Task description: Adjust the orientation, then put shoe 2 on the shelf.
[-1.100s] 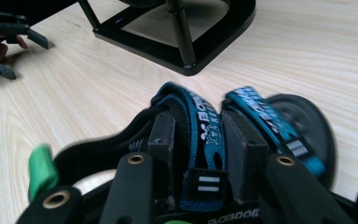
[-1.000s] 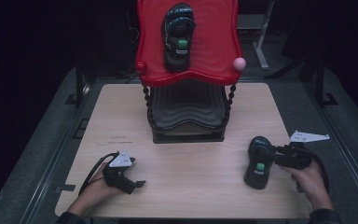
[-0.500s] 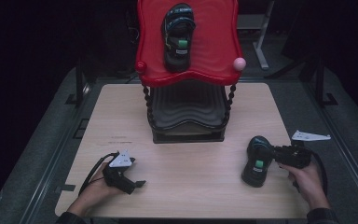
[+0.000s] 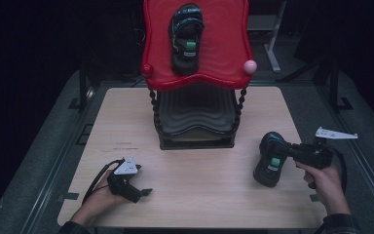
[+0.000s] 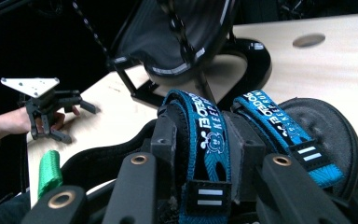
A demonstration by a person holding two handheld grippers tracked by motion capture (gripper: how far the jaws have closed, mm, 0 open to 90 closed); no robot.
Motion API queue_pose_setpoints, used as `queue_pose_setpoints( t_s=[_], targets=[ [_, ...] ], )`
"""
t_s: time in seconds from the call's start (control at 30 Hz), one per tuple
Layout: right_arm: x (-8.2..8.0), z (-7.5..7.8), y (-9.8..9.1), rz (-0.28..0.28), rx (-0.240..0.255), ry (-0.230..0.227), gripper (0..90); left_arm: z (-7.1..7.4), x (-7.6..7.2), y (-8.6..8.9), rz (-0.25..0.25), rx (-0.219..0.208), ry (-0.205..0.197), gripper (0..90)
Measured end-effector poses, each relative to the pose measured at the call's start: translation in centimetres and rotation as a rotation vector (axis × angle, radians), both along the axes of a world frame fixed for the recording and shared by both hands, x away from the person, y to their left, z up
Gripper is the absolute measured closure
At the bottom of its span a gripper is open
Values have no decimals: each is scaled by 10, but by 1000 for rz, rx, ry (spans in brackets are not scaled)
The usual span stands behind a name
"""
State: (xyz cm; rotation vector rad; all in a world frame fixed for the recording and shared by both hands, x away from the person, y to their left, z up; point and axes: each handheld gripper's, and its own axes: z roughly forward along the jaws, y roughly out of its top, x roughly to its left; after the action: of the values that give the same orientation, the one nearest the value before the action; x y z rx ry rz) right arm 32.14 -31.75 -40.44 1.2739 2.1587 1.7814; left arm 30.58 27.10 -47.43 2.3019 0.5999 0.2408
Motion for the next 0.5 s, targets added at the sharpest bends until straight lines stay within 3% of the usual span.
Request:
queue_pose_setpoints(
  t_s=[0.27,0.5],
  targets=[
    [7,42,7,15,-29,-79,675,0,0,0,0,0,0,15],
    [17,90,14,29,-37,-146,675,0,0,0,0,0,-3,15]
  ],
)
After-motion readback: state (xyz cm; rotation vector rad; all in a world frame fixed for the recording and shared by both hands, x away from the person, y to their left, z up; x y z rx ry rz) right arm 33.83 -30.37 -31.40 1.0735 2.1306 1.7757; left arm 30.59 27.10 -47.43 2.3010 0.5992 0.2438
